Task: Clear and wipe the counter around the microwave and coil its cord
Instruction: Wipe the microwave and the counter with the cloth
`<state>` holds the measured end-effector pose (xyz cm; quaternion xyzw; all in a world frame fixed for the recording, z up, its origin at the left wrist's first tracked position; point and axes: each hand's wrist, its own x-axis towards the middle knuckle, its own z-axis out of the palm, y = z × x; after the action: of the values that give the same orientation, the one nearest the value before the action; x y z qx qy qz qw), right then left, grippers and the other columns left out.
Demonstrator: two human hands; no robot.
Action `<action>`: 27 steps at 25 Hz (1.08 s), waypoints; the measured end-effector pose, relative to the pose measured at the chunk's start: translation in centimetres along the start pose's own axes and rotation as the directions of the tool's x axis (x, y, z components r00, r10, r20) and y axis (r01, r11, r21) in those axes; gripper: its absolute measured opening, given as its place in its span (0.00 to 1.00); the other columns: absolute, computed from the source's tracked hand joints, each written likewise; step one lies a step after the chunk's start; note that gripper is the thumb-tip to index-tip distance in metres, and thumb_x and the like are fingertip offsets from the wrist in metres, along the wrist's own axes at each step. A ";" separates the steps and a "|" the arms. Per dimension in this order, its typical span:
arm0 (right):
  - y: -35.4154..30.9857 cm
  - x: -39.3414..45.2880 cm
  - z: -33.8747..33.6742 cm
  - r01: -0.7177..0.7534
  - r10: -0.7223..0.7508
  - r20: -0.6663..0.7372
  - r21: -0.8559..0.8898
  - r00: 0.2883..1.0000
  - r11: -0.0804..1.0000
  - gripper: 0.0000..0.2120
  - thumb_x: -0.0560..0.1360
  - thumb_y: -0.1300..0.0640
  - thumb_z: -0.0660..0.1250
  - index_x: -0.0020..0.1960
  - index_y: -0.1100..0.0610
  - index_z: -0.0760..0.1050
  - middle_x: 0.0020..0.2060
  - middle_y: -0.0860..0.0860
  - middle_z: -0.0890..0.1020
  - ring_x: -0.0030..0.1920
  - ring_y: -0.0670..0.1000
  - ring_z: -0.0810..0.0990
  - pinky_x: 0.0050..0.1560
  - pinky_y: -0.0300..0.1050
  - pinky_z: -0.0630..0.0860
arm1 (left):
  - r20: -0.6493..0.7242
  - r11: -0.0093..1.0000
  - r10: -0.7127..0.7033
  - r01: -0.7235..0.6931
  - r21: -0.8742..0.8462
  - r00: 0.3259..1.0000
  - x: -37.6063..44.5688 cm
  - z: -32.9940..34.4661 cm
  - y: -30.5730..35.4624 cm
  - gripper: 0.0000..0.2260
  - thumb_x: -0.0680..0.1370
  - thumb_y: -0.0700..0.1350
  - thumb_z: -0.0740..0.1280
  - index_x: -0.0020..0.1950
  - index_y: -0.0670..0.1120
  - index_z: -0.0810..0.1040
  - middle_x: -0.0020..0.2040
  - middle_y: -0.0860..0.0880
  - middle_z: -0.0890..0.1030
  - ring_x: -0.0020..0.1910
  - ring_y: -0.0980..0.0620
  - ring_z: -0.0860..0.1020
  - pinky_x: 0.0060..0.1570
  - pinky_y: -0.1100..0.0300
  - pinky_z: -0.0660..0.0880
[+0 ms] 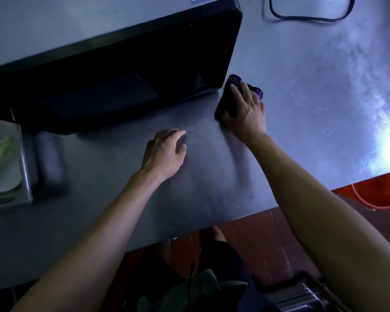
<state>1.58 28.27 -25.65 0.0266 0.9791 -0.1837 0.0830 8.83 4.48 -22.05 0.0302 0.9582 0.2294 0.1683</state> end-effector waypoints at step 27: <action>-28.8 -16.4 13.9 0.201 -0.206 0.200 0.043 0.958 0.979 0.33 0.76 0.40 0.63 0.77 0.47 0.60 0.78 0.52 0.60 0.71 0.62 0.61 0.67 0.59 0.63 | -0.264 0.959 -0.271 0.237 -0.154 0.926 -22.8 -4.7 -22.7 0.16 0.77 0.34 0.62 0.63 0.40 0.80 0.62 0.43 0.80 0.64 0.43 0.76 0.65 0.51 0.71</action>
<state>17.43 -3.97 -25.31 -0.0923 0.9610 -0.2038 0.1628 29.10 -20.90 -21.27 -0.1376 0.9527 0.2644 0.0599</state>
